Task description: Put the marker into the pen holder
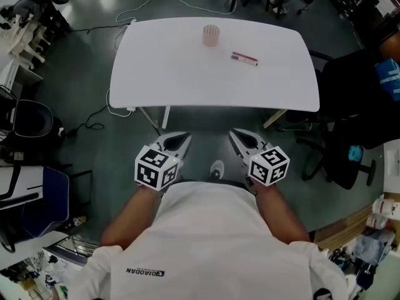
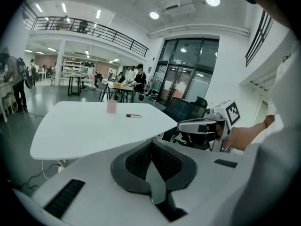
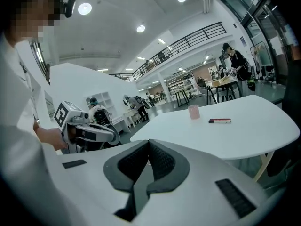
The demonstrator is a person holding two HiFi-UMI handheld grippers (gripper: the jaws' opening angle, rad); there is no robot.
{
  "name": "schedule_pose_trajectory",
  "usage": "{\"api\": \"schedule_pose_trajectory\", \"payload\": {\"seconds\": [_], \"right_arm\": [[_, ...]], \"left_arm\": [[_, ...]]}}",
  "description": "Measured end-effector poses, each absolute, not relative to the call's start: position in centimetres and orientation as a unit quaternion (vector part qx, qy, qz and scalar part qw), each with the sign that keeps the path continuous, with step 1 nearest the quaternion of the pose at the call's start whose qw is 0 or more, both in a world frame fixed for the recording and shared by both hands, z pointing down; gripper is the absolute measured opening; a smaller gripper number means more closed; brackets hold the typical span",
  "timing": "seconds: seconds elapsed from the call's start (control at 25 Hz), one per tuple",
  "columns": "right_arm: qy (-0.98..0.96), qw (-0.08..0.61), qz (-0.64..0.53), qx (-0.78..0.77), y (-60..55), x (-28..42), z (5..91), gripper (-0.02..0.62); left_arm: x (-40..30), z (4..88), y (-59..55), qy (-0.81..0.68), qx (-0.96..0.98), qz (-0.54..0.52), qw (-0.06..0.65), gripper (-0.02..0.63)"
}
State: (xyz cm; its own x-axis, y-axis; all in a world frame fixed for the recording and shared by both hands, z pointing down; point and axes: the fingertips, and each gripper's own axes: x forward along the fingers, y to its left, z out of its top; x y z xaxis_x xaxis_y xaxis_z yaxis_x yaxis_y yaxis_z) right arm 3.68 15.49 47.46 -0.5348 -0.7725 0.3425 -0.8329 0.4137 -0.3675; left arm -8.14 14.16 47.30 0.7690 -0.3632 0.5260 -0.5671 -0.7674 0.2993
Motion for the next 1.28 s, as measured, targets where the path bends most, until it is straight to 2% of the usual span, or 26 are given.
{"api": "schedule_pose_trajectory", "payload": {"seconds": [0.36,0.6,0.96,1.28], "right_arm": [[-0.837,0.057,0.255,0.481,13.1,11.8,47.5,0.018],[-0.841,0.052,0.252,0.477,11.7,15.1,47.9,0.018],[-0.839,0.037,0.260,0.477,11.8,15.3,48.1,0.018],[-0.836,0.051,0.263,0.479,11.0,15.4,49.1,0.018]], "left_arm": [[-0.5,46.6,10.5,-0.255,0.914,0.235,0.212,0.029],[1.8,46.6,9.2,-0.273,0.908,0.239,0.208,0.029],[1.7,46.8,8.6,-0.280,0.902,0.245,0.217,0.029],[3.3,47.4,6.9,-0.266,0.908,0.239,0.218,0.029]]}}
